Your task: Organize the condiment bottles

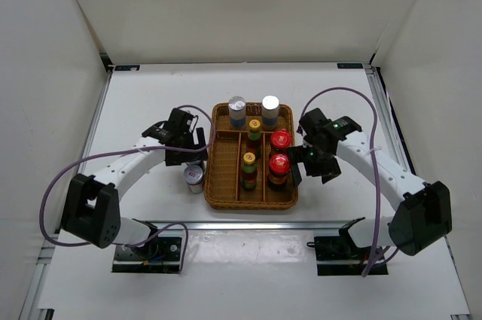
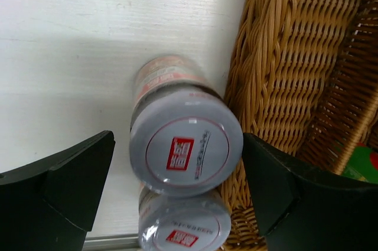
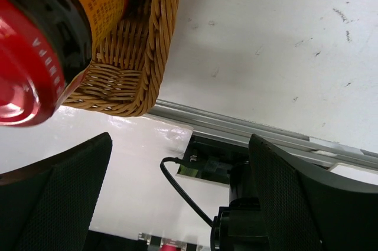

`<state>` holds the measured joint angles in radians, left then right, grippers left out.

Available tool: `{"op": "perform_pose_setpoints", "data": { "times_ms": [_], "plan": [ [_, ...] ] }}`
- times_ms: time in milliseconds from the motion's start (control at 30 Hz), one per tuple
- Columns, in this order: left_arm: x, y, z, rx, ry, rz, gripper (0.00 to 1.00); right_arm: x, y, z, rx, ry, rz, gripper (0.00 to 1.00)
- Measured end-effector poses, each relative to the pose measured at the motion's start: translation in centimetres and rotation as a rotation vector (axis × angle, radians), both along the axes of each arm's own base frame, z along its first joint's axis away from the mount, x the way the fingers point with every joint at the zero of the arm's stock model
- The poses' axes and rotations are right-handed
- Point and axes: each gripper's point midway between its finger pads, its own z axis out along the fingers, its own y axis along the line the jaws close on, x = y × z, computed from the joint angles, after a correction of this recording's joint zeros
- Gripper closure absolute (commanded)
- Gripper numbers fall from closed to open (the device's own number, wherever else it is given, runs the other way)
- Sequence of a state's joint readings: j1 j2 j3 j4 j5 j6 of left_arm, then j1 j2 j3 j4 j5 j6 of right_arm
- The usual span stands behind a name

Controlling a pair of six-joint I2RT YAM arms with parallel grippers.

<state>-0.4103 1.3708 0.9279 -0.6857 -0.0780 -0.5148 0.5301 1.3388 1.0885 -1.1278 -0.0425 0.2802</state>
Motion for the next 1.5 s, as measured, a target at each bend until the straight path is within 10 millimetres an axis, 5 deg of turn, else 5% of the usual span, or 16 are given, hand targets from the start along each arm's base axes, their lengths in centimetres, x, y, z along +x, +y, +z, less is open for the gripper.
{"op": "perform_pose_setpoints", "data": {
  "times_ms": [67,300,367,500,733,833,933,1167,1267,1333,1500],
  "plan": [
    [0.1,-0.3,-0.6,-0.001,0.014,-0.006,0.06,0.0,0.0,0.3,0.007,-0.018,0.000,0.00],
    [0.3,-0.8,-1.2,0.005,0.041,-0.019,0.79,-0.1,-0.1,0.5,0.012,-0.026,0.000,0.00],
    [0.4,-0.5,-0.7,0.023,0.049,-0.013,0.89,-0.2,-0.1,0.4,0.010,-0.022,-0.001,0.00],
    [2.4,-0.5,3.0,0.043,-0.014,0.009,0.89,-0.1,-0.1,0.4,0.010,-0.022,-0.001,0.00],
    [7.5,-3.5,13.9,-0.018,-0.302,0.005,0.89,-0.1,-0.1,0.4,0.009,-0.021,-0.001,0.00],
    [7.9,-5.4,15.3,-0.047,-0.337,-0.027,0.89,-0.1,-0.1,0.4,0.009,-0.021,-0.001,0.00],
    [7.8,-6.9,13.5,-0.041,-0.285,-0.059,0.89,-0.1,-0.1,0.4,0.009,-0.021,-0.001,0.00],
    [7.3,-8.8,5.5,0.014,-0.076,-0.097,0.89,-0.1,-0.1,0.4,0.009,-0.021,-0.001,0.00],
    [7.5,-9.7,4.6,0.000,-0.060,-0.106,0.89,-0.1,-0.1,0.4,0.008,-0.022,-0.001,0.00],
    [7.6,-10.1,4.3,-0.007,-0.053,-0.111,0.83,-0.1,-0.2,0.4,0.006,-0.023,-0.001,0.00],
    [7.0,-10.5,1.4,0.006,0.032,-0.124,0.29,-0.1,-0.2,0.3,0.005,-0.023,-0.001,0.00]
  ]
}}
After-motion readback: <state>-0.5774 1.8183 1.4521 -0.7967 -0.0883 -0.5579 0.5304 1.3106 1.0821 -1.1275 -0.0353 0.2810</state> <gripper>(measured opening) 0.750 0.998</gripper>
